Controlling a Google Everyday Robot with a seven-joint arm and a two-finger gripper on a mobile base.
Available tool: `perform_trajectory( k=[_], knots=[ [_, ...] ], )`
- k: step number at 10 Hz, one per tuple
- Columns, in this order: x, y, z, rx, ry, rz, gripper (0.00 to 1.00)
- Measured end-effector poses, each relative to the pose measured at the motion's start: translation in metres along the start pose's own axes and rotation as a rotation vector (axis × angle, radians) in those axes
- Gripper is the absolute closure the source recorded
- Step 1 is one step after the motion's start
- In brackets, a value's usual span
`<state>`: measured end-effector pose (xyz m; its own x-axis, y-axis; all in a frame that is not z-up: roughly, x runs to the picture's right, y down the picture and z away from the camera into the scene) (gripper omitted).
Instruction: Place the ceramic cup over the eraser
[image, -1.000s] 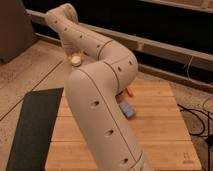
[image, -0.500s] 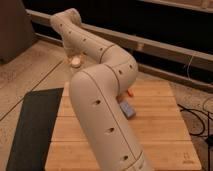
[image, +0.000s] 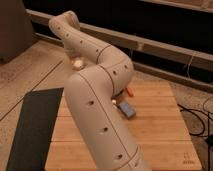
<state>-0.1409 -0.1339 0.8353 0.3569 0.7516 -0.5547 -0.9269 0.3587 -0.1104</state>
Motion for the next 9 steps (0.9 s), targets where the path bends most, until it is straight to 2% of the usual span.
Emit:
perform_trajectory(
  k=[2, 4, 6, 9],
  knots=[
    [0.004, 0.002, 0.004, -0.005, 0.021, 0.026, 1.00],
    [0.005, 0.006, 0.010, -0.033, 0.036, 0.046, 1.00],
    [0.004, 0.009, 0.017, -0.053, 0.043, 0.053, 1.00],
    [0.004, 0.010, 0.029, -0.060, 0.064, 0.035, 1.00]
  ],
)
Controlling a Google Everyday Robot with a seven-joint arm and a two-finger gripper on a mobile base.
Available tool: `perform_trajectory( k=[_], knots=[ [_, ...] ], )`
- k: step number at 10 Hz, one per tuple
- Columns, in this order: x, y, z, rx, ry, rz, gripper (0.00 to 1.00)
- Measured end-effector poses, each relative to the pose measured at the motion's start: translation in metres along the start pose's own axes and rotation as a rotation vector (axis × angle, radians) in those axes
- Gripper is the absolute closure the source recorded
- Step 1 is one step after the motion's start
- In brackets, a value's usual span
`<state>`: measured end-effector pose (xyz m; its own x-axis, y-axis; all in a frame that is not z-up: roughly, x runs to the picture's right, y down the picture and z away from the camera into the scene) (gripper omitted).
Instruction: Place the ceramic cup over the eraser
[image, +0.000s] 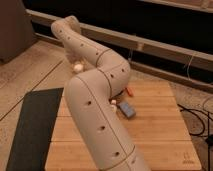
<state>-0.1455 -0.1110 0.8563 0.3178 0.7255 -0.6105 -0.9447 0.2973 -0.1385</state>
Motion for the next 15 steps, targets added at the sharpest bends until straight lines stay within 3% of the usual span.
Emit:
perform_trajectory(
  k=[6, 11, 15],
  knots=[
    [-0.014, -0.001, 0.016, -0.005, -0.014, -0.034, 1.00],
    [-0.002, -0.013, 0.034, 0.003, 0.064, -0.001, 1.00],
    [0.000, -0.026, 0.036, 0.034, 0.081, 0.021, 1.00]
  ],
)
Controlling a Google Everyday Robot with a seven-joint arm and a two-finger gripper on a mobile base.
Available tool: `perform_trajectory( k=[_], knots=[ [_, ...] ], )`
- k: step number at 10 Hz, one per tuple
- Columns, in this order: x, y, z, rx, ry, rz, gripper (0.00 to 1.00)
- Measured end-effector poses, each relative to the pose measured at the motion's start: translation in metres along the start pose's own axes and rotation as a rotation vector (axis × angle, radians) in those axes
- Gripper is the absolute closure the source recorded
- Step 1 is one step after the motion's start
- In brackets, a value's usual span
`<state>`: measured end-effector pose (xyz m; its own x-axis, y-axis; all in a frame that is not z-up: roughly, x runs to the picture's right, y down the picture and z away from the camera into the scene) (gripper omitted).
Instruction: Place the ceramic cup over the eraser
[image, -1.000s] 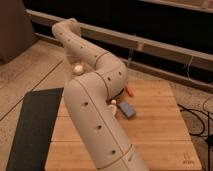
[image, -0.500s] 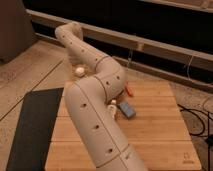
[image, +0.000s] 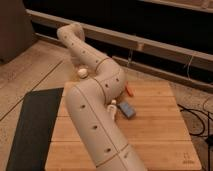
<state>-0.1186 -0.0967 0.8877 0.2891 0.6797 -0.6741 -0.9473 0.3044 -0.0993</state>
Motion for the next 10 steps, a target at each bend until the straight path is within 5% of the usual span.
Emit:
perform_trajectory(
  k=[5, 10],
  knots=[
    [-0.019, 0.010, -0.002, 0.033, -0.067, -0.033, 1.00],
    [-0.021, 0.032, 0.009, -0.037, -0.110, 0.006, 1.00]
  ],
)
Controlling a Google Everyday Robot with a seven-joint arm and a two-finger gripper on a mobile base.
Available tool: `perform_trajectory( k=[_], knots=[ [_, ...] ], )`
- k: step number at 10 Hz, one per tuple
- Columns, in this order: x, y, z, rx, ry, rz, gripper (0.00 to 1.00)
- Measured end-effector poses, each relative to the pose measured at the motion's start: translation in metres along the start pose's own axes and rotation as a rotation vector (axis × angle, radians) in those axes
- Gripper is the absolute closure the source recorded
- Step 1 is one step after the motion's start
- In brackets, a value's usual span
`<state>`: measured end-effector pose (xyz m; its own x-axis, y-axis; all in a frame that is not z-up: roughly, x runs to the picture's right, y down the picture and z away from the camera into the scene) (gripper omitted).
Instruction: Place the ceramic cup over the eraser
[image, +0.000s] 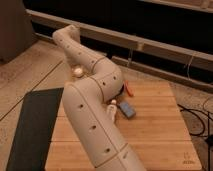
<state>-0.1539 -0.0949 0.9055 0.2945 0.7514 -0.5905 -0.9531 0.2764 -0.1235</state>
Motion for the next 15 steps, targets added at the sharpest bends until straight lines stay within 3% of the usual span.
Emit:
perform_trajectory(
  k=[6, 10, 15],
  knots=[
    [0.043, -0.015, 0.010, -0.012, 0.027, 0.075, 1.00],
    [0.053, -0.024, 0.019, -0.014, 0.033, 0.099, 0.98],
    [0.042, -0.020, 0.027, -0.040, 0.006, 0.071, 0.49]
  ],
)
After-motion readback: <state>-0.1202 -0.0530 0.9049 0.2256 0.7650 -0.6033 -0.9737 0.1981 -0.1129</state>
